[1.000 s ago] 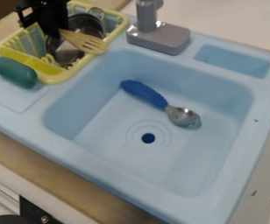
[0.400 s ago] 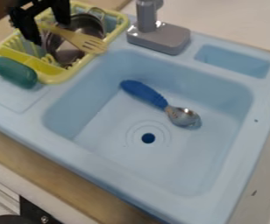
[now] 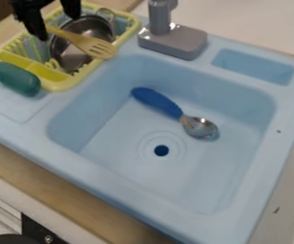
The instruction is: Put the wooden spatula in the yellow dish drainer
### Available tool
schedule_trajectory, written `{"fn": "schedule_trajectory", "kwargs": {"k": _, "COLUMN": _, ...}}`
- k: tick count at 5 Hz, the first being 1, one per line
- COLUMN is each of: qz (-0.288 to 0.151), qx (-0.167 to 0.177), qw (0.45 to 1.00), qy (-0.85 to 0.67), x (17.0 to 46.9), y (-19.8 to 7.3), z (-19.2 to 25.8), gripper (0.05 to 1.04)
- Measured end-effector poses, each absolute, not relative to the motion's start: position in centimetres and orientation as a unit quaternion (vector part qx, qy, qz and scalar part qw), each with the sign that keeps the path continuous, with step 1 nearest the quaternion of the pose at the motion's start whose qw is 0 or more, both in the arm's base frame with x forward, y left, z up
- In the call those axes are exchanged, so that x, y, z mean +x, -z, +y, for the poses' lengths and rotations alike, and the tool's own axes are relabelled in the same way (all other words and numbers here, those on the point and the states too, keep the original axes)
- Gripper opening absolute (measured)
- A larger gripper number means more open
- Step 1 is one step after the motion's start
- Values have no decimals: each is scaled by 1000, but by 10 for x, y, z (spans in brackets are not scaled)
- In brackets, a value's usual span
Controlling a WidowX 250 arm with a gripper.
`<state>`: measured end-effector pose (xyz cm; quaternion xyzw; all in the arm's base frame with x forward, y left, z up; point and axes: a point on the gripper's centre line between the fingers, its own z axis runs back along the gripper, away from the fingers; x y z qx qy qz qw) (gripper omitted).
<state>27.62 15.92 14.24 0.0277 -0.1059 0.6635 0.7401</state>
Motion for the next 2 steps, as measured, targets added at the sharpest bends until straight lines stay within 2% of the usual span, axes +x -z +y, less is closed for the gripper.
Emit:
{"fn": "schedule_trajectory", "kwargs": {"k": 1, "qz": -109, "qx": 21, "qw": 757, "qy": -644, "x": 272, "y": -159, "z": 146, "gripper": 999}}
{"fn": "schedule_trajectory", "kwargs": {"k": 2, "qz": -89, "qx": -5, "qw": 810, "qy": -580, "x": 270, "y": -161, "z": 116, "gripper": 999}}
